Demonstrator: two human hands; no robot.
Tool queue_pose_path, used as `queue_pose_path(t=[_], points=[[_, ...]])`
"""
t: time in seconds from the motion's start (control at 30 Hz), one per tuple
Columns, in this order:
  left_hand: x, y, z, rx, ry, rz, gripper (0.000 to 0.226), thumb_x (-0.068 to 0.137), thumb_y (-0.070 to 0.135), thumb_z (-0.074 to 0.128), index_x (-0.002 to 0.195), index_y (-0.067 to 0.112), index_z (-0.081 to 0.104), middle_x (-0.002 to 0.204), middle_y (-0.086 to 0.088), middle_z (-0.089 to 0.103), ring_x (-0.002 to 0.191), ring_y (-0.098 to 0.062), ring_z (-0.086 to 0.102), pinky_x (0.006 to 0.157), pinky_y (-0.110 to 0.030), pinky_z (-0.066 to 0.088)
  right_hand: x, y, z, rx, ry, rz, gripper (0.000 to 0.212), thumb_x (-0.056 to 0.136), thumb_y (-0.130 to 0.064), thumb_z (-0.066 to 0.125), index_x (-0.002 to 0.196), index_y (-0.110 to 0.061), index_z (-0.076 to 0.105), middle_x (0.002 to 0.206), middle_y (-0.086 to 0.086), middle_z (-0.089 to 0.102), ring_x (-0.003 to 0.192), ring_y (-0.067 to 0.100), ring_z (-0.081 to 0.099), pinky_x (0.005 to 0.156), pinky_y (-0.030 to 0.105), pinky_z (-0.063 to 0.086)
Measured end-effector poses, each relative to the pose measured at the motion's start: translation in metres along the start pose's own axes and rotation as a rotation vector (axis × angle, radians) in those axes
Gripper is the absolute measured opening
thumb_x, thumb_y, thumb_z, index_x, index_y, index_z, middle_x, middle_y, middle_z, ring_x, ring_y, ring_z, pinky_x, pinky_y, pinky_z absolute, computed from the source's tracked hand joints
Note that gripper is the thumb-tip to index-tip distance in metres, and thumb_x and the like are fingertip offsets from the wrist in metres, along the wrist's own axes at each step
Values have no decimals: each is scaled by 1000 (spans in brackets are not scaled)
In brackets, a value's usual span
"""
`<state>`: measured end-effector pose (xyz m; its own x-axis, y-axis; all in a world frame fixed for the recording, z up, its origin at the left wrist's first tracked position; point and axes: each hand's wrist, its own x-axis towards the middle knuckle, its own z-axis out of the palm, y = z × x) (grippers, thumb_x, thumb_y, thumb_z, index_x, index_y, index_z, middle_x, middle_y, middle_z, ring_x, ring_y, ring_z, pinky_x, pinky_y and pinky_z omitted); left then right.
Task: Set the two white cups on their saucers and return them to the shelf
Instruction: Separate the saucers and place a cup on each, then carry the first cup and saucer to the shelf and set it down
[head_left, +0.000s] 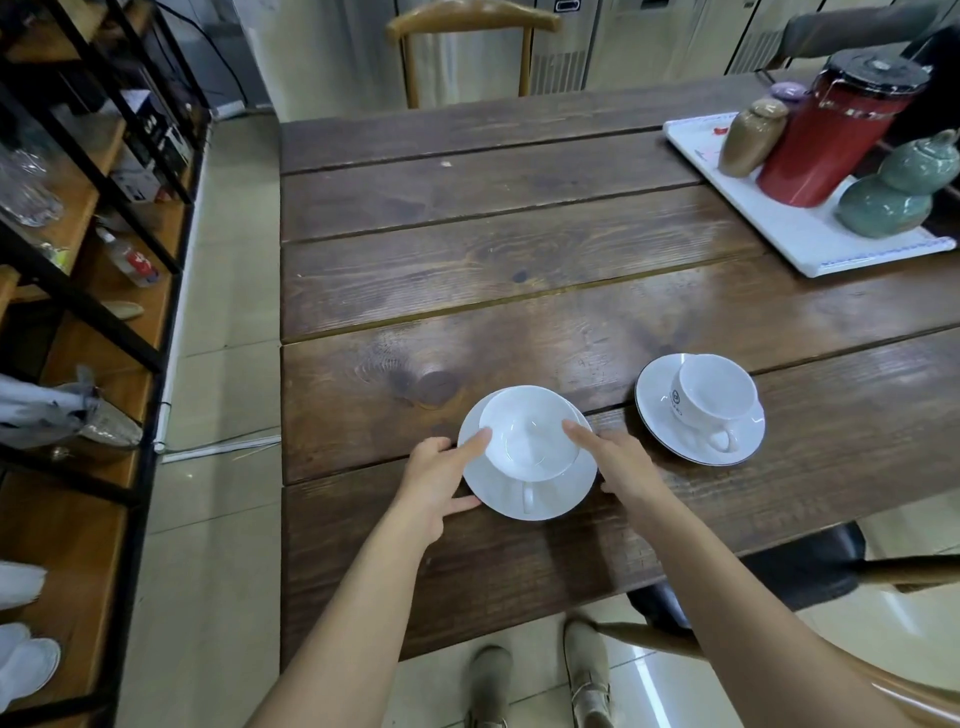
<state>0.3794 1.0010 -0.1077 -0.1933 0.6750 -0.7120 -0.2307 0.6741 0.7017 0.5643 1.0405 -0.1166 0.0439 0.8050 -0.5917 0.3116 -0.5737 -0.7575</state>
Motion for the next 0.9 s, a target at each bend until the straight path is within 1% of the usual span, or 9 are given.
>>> queue_pose_path(t=[0.1, 0.17, 0.33, 0.4, 0.5, 0.53, 0.6, 0.77, 0.9], points=[[1, 0, 0, -40, -54, -11, 22, 82, 26, 71, 91, 7, 64, 111, -10, 65, 96, -20, 61, 70, -38, 55, 2, 0, 0, 74, -27, 51, 44, 83, -38, 62, 112, -5, 62, 108, 10, 63, 95, 23, 57, 81, 35, 45], [1, 1, -2, -53, -63, -16, 18, 81, 22, 72, 87, 7, 65, 108, -10, 65, 98, -23, 60, 76, -43, 54, 2, 0, -2, 104, -58, 51, 45, 82, -37, 65, 111, -3, 62, 110, 11, 65, 96, 23, 59, 80, 33, 46], [-9, 1, -12, -104, -38, 6, 37, 78, 25, 74, 107, 10, 59, 110, -5, 61, 106, -23, 56, 74, -40, 52, -9, -4, 5, 173, -120, 26, 57, 74, -46, 68, 113, -5, 60, 111, 12, 68, 103, 27, 64, 71, 33, 53], [-16, 2, -16, -139, -31, 20, 49, 77, 28, 74, 118, 13, 52, 114, -4, 57, 105, -24, 56, 82, -42, 52, -12, -9, 9, 213, -174, 5, 65, 68, -50, 70, 114, -6, 57, 112, 13, 67, 100, 28, 65, 66, 35, 55], [-30, 2, -25, -149, 13, 77, 54, 78, 34, 72, 123, 17, 47, 120, -5, 53, 113, -27, 53, 98, -46, 48, -25, -24, 18, 195, -178, -85, 38, 82, -40, 64, 100, -9, 53, 104, 10, 63, 89, 22, 63, 60, 30, 51], [-36, 1, -30, -154, 41, 106, 55, 78, 35, 71, 124, 18, 46, 121, -5, 53, 114, -27, 53, 99, -46, 48, -28, -28, 22, 176, -181, -116, 38, 84, -40, 63, 103, -9, 51, 103, 9, 61, 89, 20, 61, 60, 29, 50], [-50, -2, -38, -186, 99, 153, 52, 78, 35, 71, 123, 19, 47, 121, -5, 54, 114, -26, 54, 94, -45, 51, -34, -35, 30, 132, -217, -180, 45, 85, -42, 61, 112, -10, 46, 105, 5, 57, 91, 17, 58, 62, 27, 50], [-103, -31, -69, -438, 294, 246, 43, 80, 32, 71, 116, 19, 51, 116, -4, 56, 109, -26, 56, 69, -38, 54, -72, -48, 66, 13, -393, -318, 38, 86, -41, 60, 107, -13, 44, 92, -4, 52, 82, 11, 54, 60, 24, 47], [-161, -65, -100, -577, 453, 310, 34, 82, 32, 68, 108, 16, 53, 106, -4, 61, 93, -22, 63, 59, -33, 56, -118, -47, 106, -74, -584, -341, 52, 80, -45, 65, 112, -7, 50, 105, 5, 63, 93, 21, 63, 70, 34, 56]])
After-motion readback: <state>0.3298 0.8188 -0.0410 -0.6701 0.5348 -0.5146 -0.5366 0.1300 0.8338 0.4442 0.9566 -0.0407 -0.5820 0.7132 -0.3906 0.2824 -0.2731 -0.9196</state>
